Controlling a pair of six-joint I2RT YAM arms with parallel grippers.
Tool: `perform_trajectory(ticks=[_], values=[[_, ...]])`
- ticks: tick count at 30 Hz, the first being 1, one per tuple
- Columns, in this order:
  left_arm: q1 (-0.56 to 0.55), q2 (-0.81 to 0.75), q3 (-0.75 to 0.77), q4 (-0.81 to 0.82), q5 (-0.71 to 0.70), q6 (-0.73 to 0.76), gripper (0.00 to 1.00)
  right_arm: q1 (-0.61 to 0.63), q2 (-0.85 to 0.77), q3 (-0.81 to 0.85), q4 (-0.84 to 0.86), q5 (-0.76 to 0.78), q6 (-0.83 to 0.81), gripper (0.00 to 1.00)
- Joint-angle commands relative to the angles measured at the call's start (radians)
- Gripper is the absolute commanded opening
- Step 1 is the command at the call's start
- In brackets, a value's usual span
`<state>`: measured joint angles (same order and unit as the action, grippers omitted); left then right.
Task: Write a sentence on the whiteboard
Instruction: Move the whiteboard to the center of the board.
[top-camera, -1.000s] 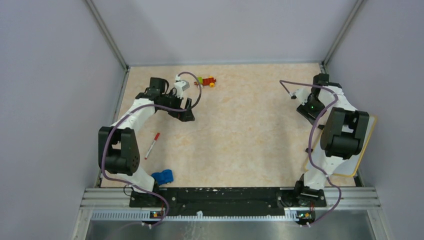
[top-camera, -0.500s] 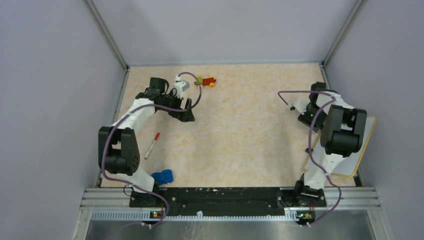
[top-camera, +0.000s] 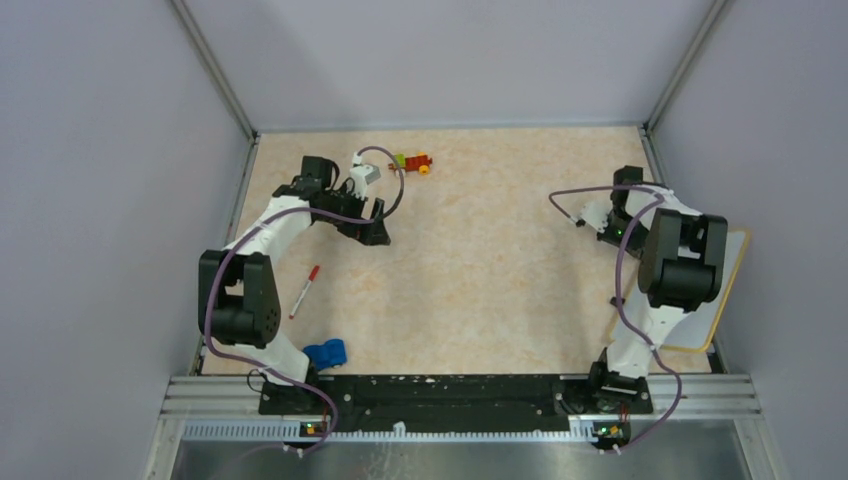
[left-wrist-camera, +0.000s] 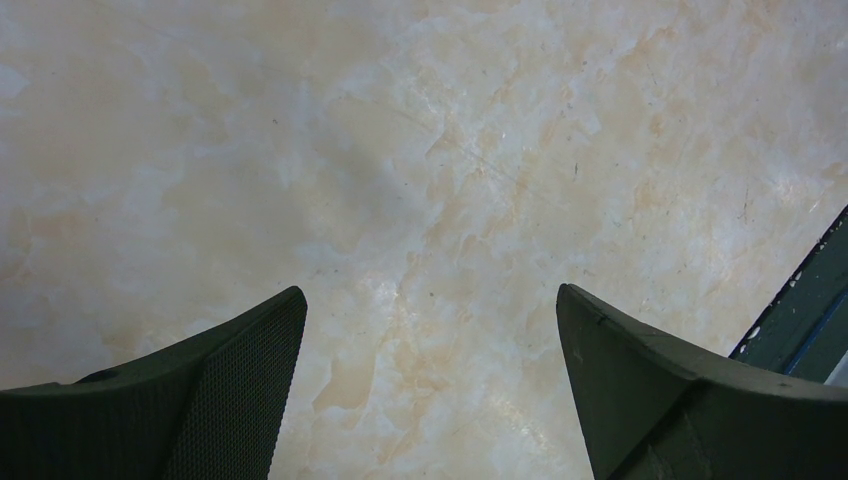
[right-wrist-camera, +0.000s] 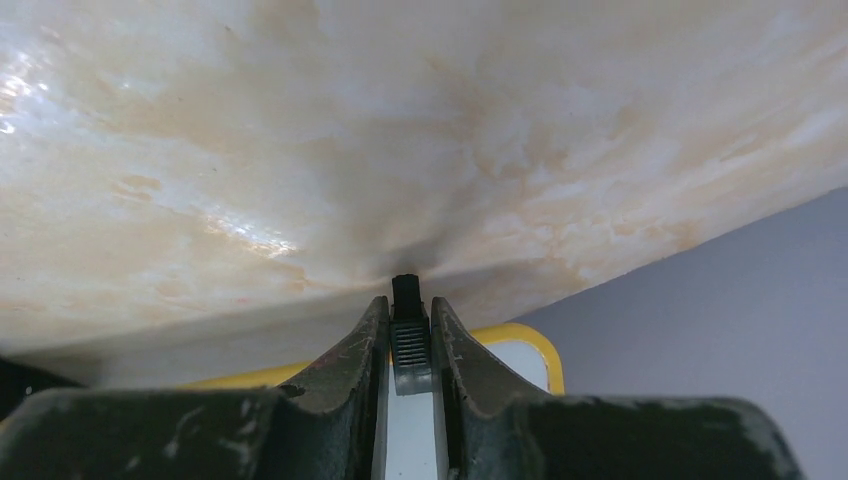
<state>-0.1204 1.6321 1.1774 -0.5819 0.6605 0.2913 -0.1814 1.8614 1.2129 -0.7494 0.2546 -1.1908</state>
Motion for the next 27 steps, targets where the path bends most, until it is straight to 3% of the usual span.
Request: perform_trajectory(ticks=[1, 6, 18, 27], values=[[-0.004, -0.002, 0.039, -0.002, 0.019, 0.016, 0.99, 0.067, 0.010, -0.012, 0.010, 0.001, -0.025, 0.00], [-0.004, -0.003, 0.041, -0.003, 0.013, 0.008, 0.99, 0.173, -0.002, 0.013, -0.004, -0.030, -0.023, 0.00], [0.009, 0.004, 0.068, -0.006, -0.077, -0.052, 0.99, 0.594, 0.113, 0.172, 0.002, -0.024, -0.049, 0.00], [0.136, -0.018, 0.070, 0.026, -0.072, -0.124, 0.99, 0.885, 0.219, 0.289, 0.047, -0.003, -0.151, 0.00]])
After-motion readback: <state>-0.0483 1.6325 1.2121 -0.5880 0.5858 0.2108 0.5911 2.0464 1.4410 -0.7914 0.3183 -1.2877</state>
